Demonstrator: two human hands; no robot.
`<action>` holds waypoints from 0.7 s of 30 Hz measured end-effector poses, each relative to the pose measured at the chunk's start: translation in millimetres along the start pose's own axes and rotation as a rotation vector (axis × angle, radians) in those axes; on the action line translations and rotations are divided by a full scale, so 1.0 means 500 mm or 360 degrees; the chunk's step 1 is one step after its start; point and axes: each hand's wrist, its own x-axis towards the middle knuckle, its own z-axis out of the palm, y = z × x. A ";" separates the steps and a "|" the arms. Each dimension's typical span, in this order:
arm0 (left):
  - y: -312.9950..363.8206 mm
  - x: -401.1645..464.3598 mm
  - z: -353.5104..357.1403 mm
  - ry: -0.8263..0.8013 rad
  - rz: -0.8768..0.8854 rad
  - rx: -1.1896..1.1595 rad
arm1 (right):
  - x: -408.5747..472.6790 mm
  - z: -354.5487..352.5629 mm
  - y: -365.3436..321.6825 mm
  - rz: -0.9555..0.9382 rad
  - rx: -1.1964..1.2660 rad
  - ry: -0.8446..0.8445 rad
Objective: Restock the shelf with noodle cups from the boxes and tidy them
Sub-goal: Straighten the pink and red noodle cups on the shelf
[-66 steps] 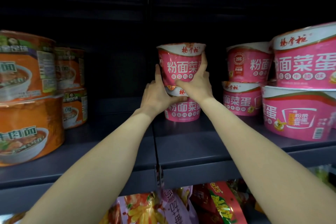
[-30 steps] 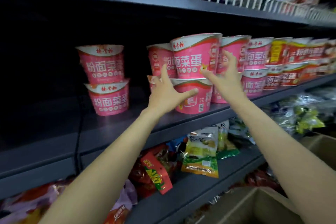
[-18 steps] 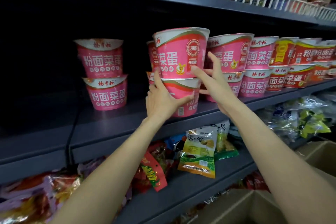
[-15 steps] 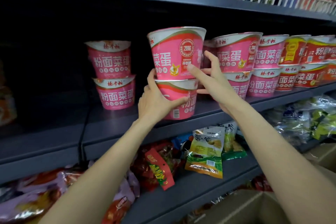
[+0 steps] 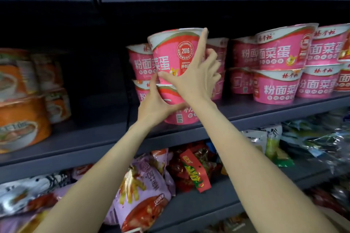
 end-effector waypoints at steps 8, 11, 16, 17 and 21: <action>-0.045 0.003 -0.051 -0.0075 -0.0014 -0.0056 | 0.069 -0.033 0.127 0.0080 0.1170 -0.0760; -0.062 0.014 -0.077 -0.0214 -0.0032 -0.0176 | 0.078 -0.043 0.151 0.0210 0.1174 -0.0950; -0.060 0.007 -0.099 -0.0302 -0.0086 -0.0376 | 0.053 -0.038 0.110 0.0142 0.0905 -0.0540; -0.052 -0.007 -0.091 -0.0207 -0.0119 -0.0431 | 0.046 -0.036 0.094 0.0116 0.0820 -0.0465; -0.001 -0.063 -0.009 0.0205 -0.0231 -0.0121 | 0.032 -0.009 0.049 0.0108 0.0389 -0.0322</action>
